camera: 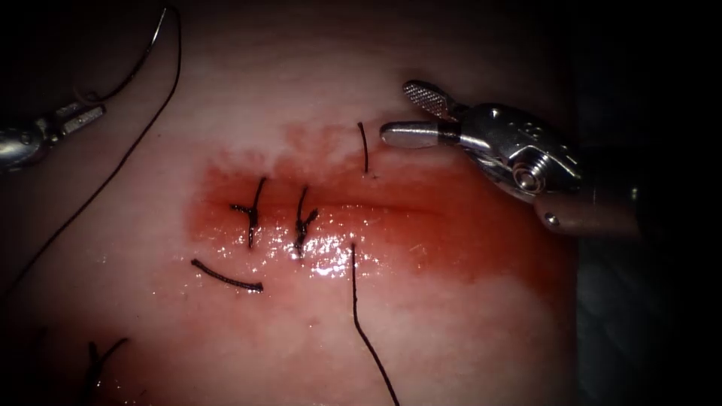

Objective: Wound Closure
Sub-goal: Adjust the short suture end with the right tool

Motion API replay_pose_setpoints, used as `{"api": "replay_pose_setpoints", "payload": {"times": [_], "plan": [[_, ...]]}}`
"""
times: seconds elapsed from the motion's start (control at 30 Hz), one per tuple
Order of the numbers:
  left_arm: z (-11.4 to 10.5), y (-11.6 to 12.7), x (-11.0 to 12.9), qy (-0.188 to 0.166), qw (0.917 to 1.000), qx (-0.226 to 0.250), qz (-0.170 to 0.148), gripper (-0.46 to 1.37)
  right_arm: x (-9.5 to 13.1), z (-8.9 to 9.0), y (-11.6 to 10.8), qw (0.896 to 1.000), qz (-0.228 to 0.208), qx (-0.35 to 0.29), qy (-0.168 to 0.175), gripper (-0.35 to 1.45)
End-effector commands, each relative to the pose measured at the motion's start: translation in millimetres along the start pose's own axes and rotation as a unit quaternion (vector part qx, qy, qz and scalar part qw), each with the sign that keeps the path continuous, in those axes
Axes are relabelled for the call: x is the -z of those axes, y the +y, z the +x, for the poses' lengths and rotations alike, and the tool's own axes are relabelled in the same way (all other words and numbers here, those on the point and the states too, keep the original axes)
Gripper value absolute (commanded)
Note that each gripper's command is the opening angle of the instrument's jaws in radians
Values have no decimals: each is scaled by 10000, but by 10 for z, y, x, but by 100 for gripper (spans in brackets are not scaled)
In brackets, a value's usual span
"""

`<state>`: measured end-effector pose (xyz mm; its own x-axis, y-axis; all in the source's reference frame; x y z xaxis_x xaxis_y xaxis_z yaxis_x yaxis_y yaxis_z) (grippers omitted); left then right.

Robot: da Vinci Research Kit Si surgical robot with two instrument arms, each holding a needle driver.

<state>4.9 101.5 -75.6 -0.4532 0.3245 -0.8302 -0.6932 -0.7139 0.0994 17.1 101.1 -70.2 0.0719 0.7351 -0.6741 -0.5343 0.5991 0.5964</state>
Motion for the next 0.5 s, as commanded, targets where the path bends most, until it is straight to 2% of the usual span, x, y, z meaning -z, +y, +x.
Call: {"api": "replay_pose_setpoints", "payload": {"times": [0.03,0.13,0.27,0.5], "plan": [[2,0,2,-8,10000,-25,-24,-35,-3,-1,3,9999,36,19,-127,86],[6,0,6,-20,10000,-16,-31,-35,-10,-10,10,9993,50,30,-381,83],[8,1,7,-30,10000,-44,-19,-35,-16,-22,14,9985,80,-65,-534,79],[8,2,7,-20,10000,-45,-28,-35,-27,-27,16,9976,174,-53,-662,77]]}}
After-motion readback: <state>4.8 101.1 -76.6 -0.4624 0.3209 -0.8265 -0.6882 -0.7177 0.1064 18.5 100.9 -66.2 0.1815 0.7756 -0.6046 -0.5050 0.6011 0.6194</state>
